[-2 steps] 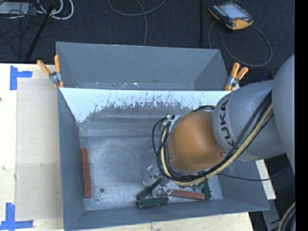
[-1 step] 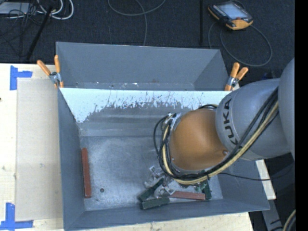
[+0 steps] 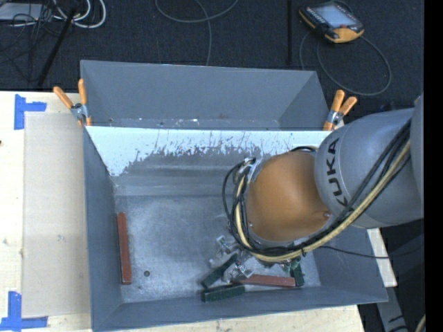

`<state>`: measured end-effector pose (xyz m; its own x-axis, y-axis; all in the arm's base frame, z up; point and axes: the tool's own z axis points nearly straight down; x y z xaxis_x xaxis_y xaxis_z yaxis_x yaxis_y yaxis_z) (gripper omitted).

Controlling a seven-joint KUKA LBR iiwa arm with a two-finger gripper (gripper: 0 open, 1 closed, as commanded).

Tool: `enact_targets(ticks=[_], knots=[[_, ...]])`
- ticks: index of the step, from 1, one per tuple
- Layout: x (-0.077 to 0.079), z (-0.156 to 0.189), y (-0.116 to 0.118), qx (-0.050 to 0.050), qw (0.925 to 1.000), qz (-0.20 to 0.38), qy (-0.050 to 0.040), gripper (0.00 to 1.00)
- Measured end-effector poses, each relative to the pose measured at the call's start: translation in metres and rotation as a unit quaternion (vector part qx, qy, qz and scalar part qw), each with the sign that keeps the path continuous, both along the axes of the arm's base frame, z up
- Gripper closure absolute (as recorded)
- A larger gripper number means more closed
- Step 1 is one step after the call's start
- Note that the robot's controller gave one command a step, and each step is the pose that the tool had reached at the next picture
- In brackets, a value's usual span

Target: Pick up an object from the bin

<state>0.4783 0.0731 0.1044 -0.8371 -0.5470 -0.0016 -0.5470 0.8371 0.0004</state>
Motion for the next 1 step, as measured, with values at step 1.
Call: enact_targets(ticks=[1], knots=[[-0.0002, 0.0089, 0.0004, 0.0, 1.0, 0.0, 0.0011, 1.0]])
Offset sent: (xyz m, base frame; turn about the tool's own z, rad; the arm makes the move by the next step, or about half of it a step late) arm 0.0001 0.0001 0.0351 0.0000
